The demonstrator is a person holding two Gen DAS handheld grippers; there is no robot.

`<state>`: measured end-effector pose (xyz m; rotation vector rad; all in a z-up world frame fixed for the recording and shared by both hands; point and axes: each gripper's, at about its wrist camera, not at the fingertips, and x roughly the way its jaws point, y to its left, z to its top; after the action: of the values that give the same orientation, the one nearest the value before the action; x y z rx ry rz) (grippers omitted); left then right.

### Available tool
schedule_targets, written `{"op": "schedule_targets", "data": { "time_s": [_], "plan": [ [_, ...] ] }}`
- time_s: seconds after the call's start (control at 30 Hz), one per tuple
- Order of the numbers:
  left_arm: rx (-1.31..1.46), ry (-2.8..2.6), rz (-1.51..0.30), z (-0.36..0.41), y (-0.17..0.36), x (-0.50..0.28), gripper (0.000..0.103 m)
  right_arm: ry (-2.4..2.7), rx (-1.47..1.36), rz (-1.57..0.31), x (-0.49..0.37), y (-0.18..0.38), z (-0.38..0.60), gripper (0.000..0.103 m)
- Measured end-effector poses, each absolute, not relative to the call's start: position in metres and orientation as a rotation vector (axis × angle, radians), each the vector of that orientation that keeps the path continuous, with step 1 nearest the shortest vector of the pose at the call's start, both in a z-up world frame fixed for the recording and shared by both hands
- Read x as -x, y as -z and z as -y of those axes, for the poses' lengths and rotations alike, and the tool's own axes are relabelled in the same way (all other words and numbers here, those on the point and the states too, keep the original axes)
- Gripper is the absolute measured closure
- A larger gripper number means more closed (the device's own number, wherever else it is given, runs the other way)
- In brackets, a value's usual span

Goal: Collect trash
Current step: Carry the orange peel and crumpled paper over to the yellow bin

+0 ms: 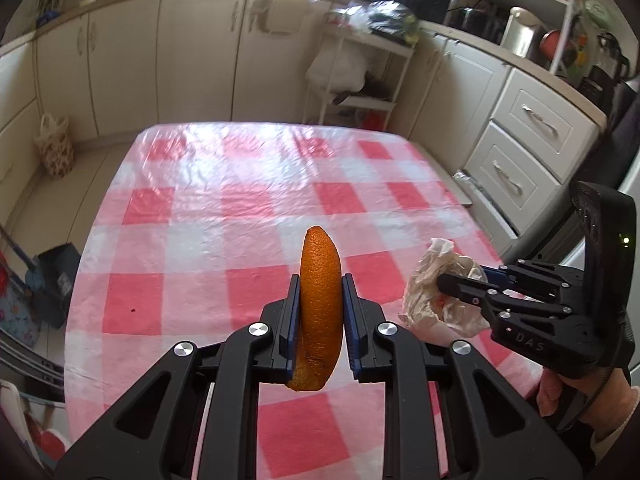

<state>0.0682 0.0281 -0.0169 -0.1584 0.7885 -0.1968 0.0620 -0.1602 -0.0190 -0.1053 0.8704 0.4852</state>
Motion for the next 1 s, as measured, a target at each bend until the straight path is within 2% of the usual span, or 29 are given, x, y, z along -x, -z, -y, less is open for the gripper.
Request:
{"op": "schedule_targets", "data": {
  "time_s": [0.43, 1.0],
  "plan": [
    [0.084, 0.219, -0.710, 0.016, 0.008, -0.040, 0.084, -0.399, 0.104, -0.711, 0.005, 0.000, 0.195, 0.081],
    [0.017, 0.240, -0.711, 0.053, 0.017, -0.045, 0.084, -0.336, 0.082, -0.622, 0.012, -0.005, 0.228, 0.080]
  ]
}}
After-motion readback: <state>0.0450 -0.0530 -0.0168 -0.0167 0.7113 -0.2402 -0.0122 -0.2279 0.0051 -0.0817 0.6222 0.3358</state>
